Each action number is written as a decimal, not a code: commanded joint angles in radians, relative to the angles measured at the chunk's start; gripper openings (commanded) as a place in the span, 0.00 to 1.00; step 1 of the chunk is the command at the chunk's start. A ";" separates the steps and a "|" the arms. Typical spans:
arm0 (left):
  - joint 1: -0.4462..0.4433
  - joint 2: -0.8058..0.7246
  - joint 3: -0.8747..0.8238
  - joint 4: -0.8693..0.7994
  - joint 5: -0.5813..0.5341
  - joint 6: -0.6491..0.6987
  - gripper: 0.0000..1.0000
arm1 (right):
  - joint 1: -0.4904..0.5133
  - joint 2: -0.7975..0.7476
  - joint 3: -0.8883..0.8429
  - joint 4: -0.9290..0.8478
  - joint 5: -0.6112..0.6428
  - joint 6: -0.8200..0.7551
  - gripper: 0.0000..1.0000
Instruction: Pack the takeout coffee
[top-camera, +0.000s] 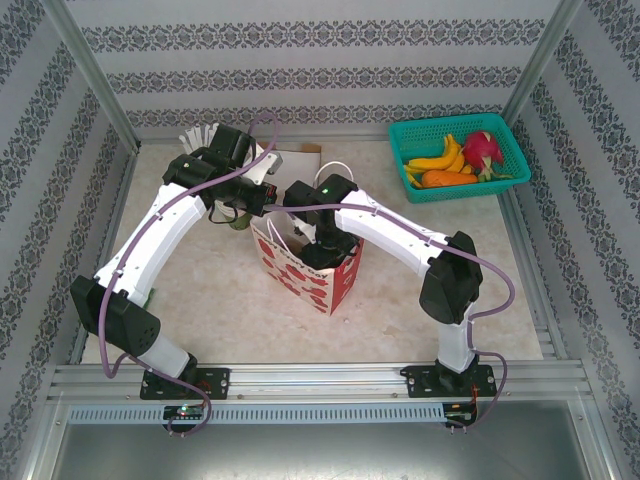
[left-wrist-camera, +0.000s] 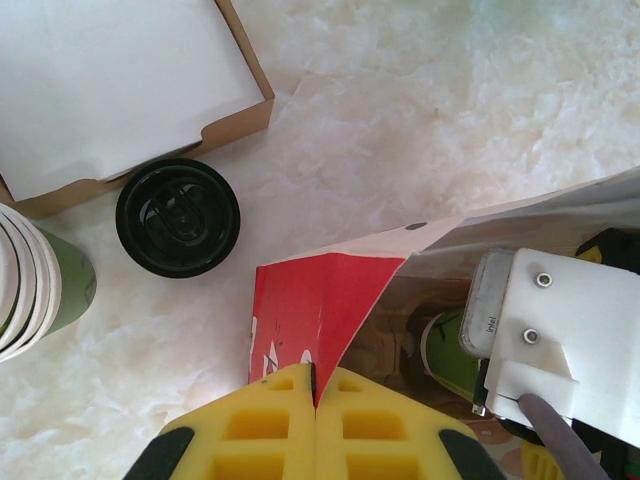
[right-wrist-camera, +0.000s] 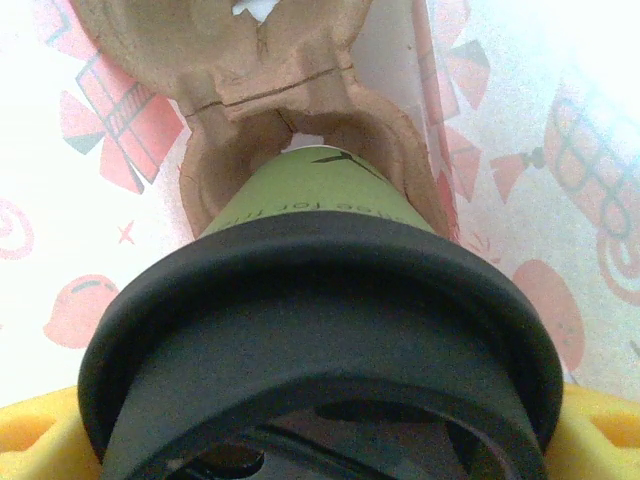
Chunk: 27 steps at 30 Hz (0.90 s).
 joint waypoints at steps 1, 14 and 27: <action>0.010 -0.019 -0.002 0.024 0.024 -0.002 0.00 | -0.012 -0.002 -0.018 0.008 -0.011 0.019 0.43; 0.009 -0.015 -0.007 0.024 0.020 -0.002 0.00 | -0.018 0.000 -0.057 0.035 -0.016 0.025 0.43; 0.010 -0.015 0.000 0.025 0.015 -0.006 0.00 | -0.024 0.014 -0.077 0.054 -0.023 0.020 0.42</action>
